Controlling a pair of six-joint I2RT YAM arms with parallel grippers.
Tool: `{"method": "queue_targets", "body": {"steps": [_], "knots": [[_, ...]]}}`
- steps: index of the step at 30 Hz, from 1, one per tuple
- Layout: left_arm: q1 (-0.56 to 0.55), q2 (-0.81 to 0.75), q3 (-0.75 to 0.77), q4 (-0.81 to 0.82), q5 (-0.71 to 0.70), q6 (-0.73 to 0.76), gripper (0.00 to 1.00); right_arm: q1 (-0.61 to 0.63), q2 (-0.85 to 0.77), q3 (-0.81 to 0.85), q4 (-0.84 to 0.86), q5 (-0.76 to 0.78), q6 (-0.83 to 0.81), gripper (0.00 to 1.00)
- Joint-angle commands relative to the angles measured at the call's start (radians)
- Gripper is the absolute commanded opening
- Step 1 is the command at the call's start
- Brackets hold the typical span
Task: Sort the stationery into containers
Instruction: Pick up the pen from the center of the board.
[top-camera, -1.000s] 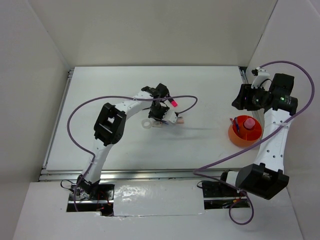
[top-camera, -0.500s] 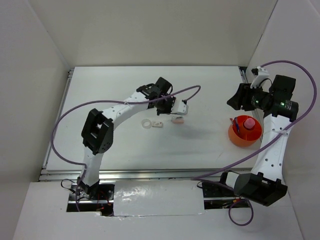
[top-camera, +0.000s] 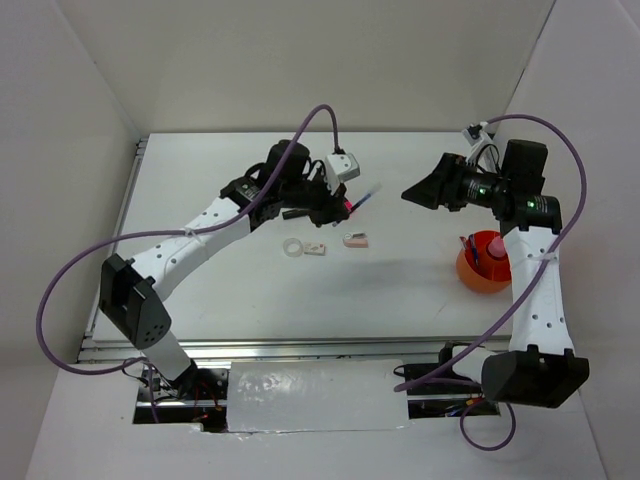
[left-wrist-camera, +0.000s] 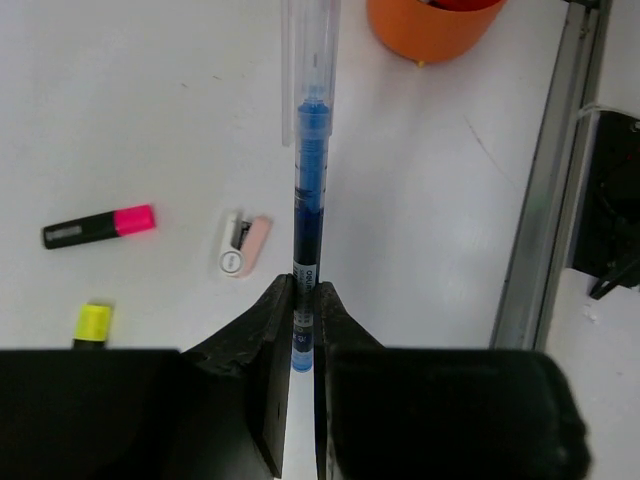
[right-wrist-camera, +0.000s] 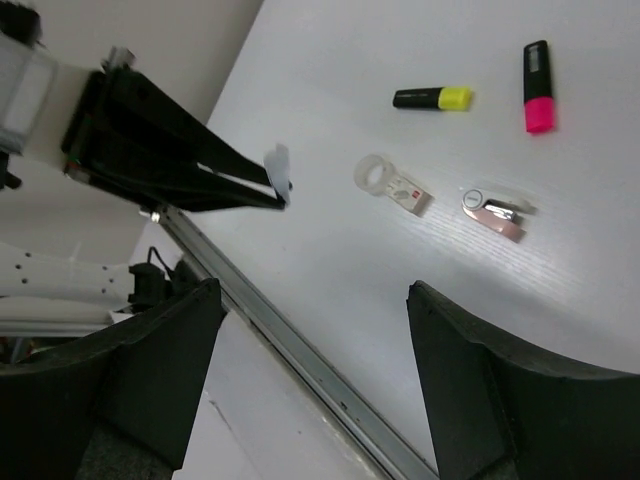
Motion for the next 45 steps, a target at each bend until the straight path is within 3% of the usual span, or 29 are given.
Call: {"method": "queue_targets", "body": {"steps": [1,19,26,36,43,45], "knots": [[-0.042,-0.024,-0.021,0.042,0.025,-0.079,0.00,0.026,0.026,0.007,0.120,-0.059,0.119,0.82],[-0.092,0.045,0.033,-0.003,0.058,-0.054,0.00,0.136,0.123,-0.056,0.178,-0.047,0.153,0.73],[-0.095,0.056,0.045,0.000,0.056,-0.060,0.00,0.142,0.131,-0.068,0.171,-0.019,0.137,0.52],[-0.095,0.067,0.056,-0.006,0.053,-0.057,0.00,0.198,0.129,-0.102,0.135,0.022,0.090,0.50],[-0.095,0.070,0.054,-0.008,0.061,-0.052,0.00,0.199,0.134,-0.093,0.138,0.031,0.087,0.23],[-0.095,0.070,0.053,-0.012,0.062,-0.051,0.06,0.198,0.135,-0.087,0.141,0.040,0.087,0.10]]}}
